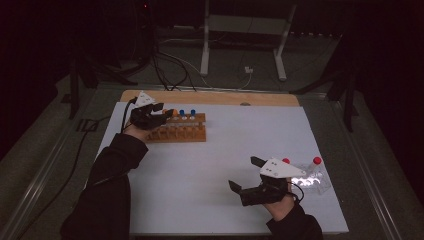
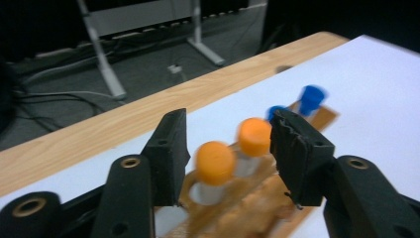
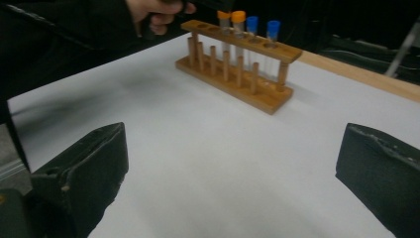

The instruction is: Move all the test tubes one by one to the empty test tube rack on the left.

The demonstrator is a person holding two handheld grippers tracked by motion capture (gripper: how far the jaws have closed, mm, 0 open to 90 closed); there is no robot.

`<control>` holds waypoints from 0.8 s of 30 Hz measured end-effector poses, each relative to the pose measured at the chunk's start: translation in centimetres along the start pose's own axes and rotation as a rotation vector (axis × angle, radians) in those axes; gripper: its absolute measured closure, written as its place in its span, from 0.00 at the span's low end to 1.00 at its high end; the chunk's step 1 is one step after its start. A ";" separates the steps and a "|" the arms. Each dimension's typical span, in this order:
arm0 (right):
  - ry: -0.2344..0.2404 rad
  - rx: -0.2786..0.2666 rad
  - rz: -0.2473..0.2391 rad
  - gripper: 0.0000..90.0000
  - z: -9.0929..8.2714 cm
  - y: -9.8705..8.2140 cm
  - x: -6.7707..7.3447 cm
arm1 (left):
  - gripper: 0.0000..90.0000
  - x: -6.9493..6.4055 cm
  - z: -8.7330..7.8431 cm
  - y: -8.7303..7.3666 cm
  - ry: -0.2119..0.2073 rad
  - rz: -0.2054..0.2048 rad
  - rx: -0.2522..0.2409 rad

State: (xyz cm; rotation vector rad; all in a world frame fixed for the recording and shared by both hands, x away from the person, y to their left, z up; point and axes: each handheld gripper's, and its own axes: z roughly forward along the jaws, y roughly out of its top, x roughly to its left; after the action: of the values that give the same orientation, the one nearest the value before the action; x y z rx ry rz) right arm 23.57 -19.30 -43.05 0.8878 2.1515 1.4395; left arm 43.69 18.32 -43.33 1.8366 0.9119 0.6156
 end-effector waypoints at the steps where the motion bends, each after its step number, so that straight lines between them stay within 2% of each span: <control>1: -0.006 -0.003 -0.002 0.00 -0.2 0.1 -0.2 | 0.47 -0.1 -0.2 0.1 -0.011 -0.001 -0.005; 3: -0.027 -0.017 -0.002 0.00 -0.7 0.2 -0.5 | 0.41 -0.4 -0.8 0.2 -0.023 -0.004 -0.018; 8: -0.069 -0.040 0.014 0.00 -2.1 0.6 -1.6 | 0.18 -1.5 -2.1 0.5 -0.085 -0.008 -0.016; 10: -0.100 -0.050 0.019 0.00 -2.9 0.7 -2.3 | 0.14 -2.0 -2.8 0.5 -0.110 0.001 -0.022; 11: -0.108 -0.051 0.021 0.00 -3.2 0.7 -2.5 | 0.09 -2.3 -3.2 0.5 -0.126 -0.001 -0.027; 13: -0.148 -0.057 0.024 0.00 -4.1 0.6 -3.2 | 0.06 -2.9 -3.9 0.4 -0.181 0.002 -0.036; 14: -0.165 -0.059 0.027 0.00 -4.5 0.5 -3.5 | 0.02 -3.2 -4.2 0.3 -0.193 0.007 -0.037; 17: -0.220 -0.060 0.034 0.00 -5.6 0.2 -4.6 | 0.02 -4.2 -5.2 0.0 -0.244 0.023 -0.054; 19: -0.264 -0.052 0.043 0.00 -6.2 -0.1 -5.1 | 0.02 -4.7 -5.6 -0.3 -0.260 0.030 -0.058; 24: -0.323 -0.037 0.081 0.03 -7.1 -1.4 -6.3 | 0.02 -6.2 -6.6 -1.2 -0.291 0.052 -0.070</control>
State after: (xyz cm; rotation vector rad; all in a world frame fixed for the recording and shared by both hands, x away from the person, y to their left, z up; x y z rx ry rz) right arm 23.17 -28.77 -41.74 1.1206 1.8644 1.2676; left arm 34.78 17.16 -41.81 1.8323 0.6433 0.3928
